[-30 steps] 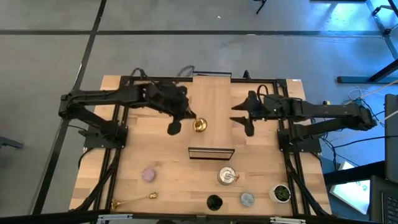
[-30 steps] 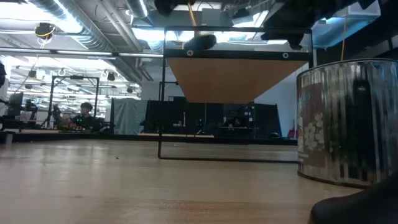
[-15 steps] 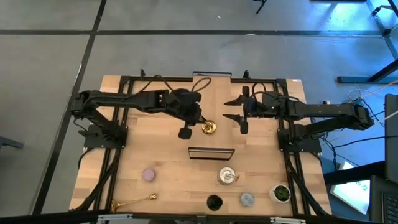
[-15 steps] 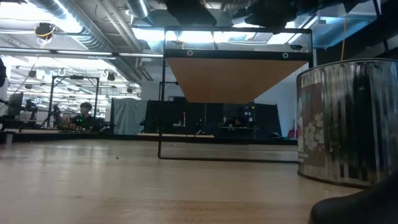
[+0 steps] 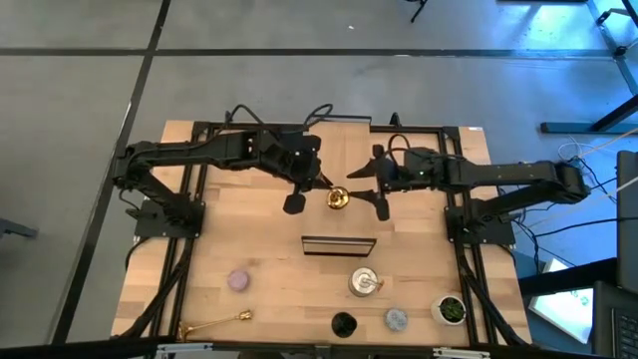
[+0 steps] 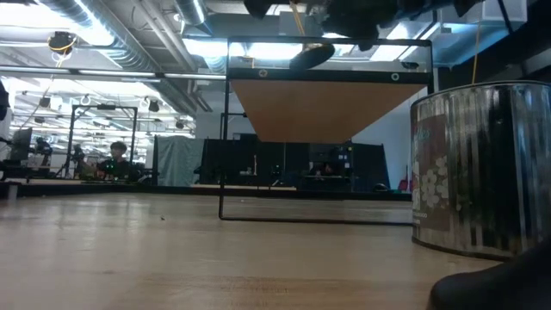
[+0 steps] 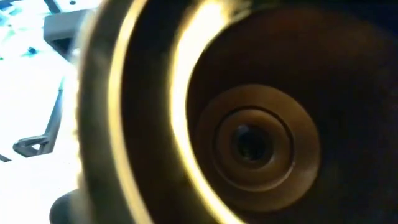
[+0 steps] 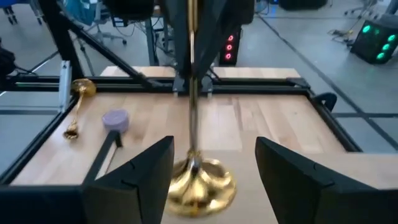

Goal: Pick & Place candle stick holders
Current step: Put the right golden candle holder on the shelf

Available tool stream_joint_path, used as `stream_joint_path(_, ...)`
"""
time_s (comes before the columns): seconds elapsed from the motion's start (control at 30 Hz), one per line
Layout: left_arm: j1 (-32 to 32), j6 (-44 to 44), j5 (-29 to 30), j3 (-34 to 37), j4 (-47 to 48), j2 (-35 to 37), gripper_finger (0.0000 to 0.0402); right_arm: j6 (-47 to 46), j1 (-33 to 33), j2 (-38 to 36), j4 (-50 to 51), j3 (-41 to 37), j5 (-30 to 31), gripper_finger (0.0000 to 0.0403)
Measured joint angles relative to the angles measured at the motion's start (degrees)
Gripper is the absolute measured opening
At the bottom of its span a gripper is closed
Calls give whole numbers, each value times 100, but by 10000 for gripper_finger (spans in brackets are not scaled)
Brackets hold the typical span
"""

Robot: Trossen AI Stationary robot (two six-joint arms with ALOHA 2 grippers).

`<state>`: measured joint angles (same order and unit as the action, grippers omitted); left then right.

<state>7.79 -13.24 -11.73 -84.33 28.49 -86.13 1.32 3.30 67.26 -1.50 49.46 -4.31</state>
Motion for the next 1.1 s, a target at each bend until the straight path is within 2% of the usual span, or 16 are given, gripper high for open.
stream_joint_path(0.17, 11, 20, 18, -11, 19, -129, 12, 20, 3, 350, -330, 12, -25, 229)
stream_joint_path(0.43, 9, 14, 6, -11, -340, -317, 12, 21, -12, 605, -343, 221, -226, 229)
stream_joint_path(0.77, -26, 58, 3, -11, -339, -310, 12, 19, -14, 896, -391, 357, -235, 225)
stream_joint_path(0.93, -24, 60, 5, -9, -330, -310, 12, -48, -14, 897, -362, 357, -141, 181)
stream_joint_path(1.1, -24, 55, 15, -9, -330, -310, 12, -114, -14, 894, -350, 357, -146, 93)
